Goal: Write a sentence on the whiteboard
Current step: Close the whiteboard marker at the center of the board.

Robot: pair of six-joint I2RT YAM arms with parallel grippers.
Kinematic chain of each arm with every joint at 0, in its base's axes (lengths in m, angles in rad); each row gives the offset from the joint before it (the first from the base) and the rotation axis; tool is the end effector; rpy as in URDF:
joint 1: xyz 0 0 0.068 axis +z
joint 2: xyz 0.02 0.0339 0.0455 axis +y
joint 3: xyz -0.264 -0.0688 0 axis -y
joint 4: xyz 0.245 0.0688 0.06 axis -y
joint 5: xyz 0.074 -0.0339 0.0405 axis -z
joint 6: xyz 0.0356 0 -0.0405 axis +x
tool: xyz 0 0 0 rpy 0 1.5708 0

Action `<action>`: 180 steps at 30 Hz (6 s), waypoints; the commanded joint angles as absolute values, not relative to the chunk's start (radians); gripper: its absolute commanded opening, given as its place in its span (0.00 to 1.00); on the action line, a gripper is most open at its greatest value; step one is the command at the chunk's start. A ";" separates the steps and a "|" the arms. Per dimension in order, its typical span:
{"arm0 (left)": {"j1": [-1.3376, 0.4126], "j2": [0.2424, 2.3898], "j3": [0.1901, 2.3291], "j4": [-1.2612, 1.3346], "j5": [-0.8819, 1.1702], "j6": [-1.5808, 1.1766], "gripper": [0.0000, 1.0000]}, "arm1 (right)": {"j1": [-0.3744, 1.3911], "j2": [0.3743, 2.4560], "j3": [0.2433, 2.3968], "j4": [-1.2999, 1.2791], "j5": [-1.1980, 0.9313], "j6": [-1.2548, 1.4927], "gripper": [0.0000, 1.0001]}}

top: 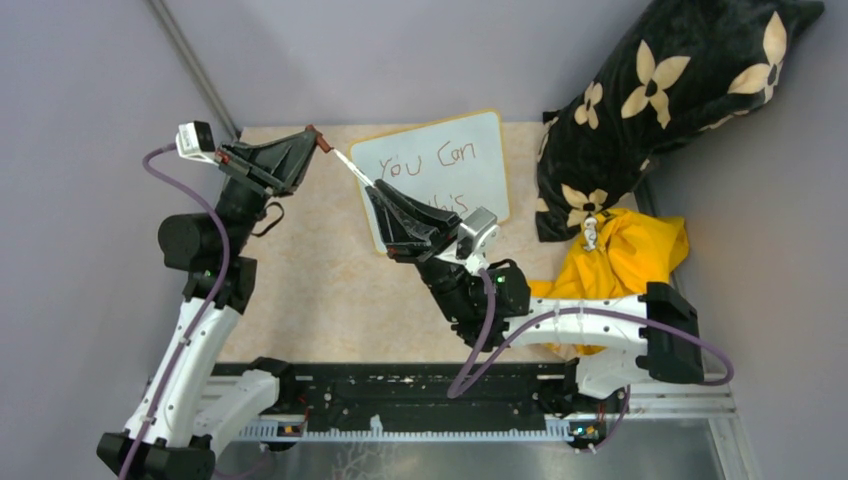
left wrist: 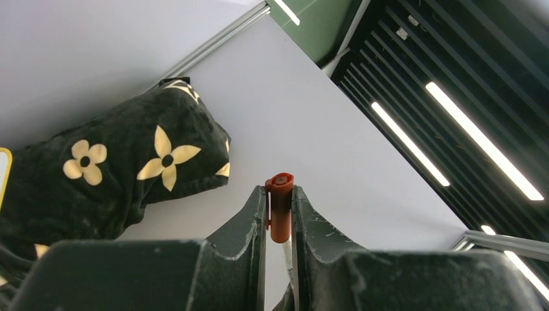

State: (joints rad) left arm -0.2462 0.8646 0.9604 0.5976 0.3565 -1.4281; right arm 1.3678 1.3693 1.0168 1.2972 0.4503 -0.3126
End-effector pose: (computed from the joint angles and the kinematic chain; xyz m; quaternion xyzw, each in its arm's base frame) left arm 0.1612 -0.0533 0.4661 -0.0996 0.4366 -0.7122 0.5406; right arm 0.0716 0.2711 0.4298 -0.0818 0.3585 0.4075 0.8359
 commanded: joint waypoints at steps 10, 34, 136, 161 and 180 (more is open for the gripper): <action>-0.251 0.852 0.957 0.596 0.358 -1.413 0.00 | 1.355 1.360 1.065 1.348 0.442 -0.310 0.00; -0.251 0.878 1.017 0.603 0.351 -1.406 0.00 | 1.354 1.348 1.042 1.341 0.439 -0.301 0.00; -0.261 0.889 1.025 0.618 0.352 -1.402 0.00 | 1.346 1.368 1.081 1.305 0.426 -0.282 0.00; -0.270 0.878 0.996 0.620 0.365 -1.406 0.00 | 1.341 1.375 1.097 1.313 0.429 -0.283 0.00; -0.283 0.885 0.985 0.656 0.385 -1.442 0.00 | 1.320 1.408 1.120 1.313 0.427 -0.266 0.00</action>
